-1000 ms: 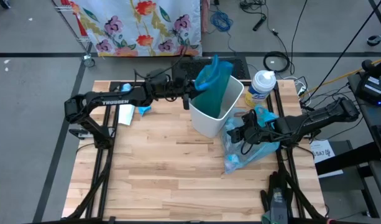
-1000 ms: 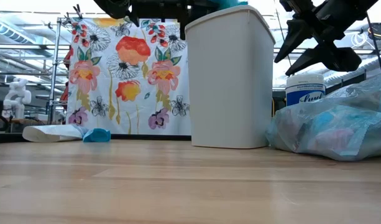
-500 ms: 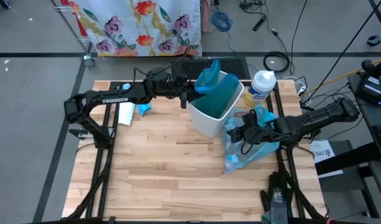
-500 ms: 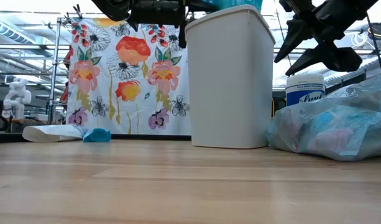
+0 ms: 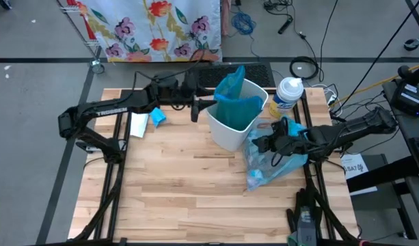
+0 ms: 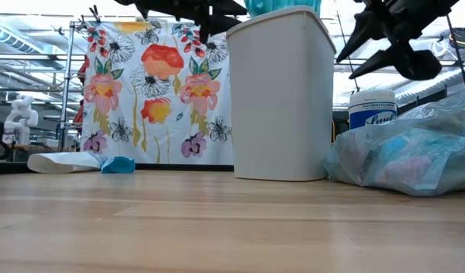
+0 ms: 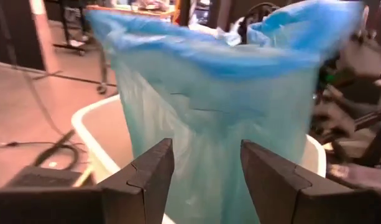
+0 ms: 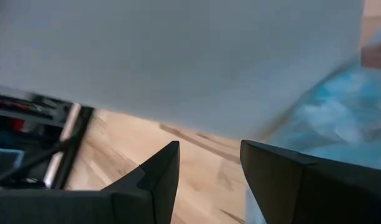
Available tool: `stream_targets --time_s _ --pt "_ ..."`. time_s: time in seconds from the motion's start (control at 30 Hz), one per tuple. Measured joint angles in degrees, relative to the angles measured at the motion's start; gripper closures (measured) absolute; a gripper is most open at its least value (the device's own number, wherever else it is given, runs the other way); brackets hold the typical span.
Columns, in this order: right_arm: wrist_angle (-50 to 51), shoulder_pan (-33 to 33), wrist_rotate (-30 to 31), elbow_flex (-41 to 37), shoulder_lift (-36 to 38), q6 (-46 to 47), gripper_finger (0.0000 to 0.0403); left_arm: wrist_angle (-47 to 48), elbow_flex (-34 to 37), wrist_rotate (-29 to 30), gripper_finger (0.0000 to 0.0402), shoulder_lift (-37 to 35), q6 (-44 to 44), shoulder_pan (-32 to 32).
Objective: Place trash/remove bag and relplace
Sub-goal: Insert the blue trash bag into the white trash bin
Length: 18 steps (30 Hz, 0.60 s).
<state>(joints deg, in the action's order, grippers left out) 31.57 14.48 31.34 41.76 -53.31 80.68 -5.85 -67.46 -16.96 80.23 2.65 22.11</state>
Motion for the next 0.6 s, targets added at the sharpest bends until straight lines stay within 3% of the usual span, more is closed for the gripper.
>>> stream_targets --time_s 0.33,0.6 --pt "0.98 -0.03 4.64 0.29 9.09 -3.75 0.0241 7.92 0.0 5.46 0.0213 -6.72 -7.04 1.8" --pt "17.31 -3.4 13.4 9.67 10.13 -5.25 0.0241 18.24 0.98 5.86 0.0213 -7.45 -5.96 6.23"
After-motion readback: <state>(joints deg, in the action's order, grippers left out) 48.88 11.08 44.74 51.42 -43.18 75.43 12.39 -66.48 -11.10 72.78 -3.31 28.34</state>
